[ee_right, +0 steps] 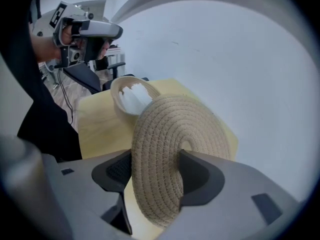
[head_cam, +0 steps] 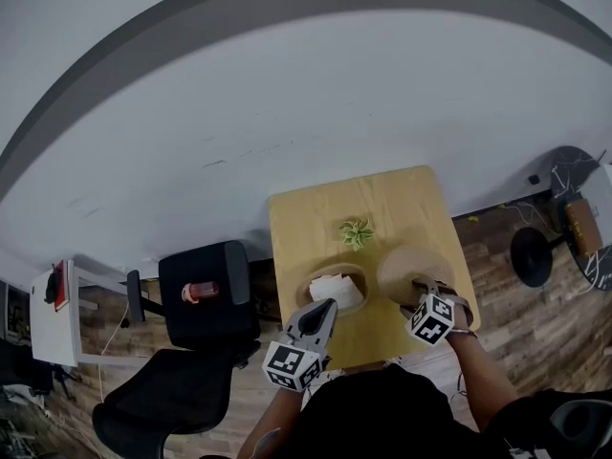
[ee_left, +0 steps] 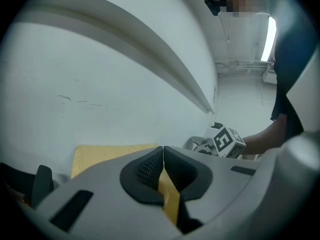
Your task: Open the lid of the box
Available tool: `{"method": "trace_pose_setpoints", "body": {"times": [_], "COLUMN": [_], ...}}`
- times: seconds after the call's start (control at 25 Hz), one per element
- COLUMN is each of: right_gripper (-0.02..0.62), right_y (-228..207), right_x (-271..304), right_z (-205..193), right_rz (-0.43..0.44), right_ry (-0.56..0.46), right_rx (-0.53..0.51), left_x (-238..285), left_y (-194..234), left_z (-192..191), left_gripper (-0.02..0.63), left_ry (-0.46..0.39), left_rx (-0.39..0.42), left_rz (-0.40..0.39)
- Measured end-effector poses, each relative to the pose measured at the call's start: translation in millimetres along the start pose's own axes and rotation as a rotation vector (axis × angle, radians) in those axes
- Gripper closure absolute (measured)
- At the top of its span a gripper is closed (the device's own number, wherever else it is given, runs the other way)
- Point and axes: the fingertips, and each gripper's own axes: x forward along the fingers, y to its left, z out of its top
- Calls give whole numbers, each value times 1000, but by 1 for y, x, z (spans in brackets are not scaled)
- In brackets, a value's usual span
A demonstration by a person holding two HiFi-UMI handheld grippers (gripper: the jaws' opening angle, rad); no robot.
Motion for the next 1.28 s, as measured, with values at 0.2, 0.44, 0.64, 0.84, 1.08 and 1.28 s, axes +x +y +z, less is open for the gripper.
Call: {"method": "trace_pose_setpoints", "body": {"times": [0.2,0.44,0.64,0.84,1.08,1.28], "right_gripper": [296,298,298,298,292,287], "right_y": [-11,-19,-25,-31,-24,-25], "right_x": [10,30,44,57,70,67], "right_z": [-37,-70,-90,-91,-95,-90], "right_rz": [-22,-79,-129,-153,-147,-173], "right_ry": [15,45,84,73,102,73], "right_rx": [173,374,513,626,613,597], "left_x": [14,21,18,16,14,14], "left_y": [-11,-15,-14,-9,-10,-14], "left_z": [-2,-18,-22,-27,-30,-24], "left_gripper": [586,586,586,586,586,586], "left_ry": [14,56,70,86,94,58], "left_rx": [5,7,0,13,11,46], "left_rz": [-16,-20,-12,2,-4,1]}}
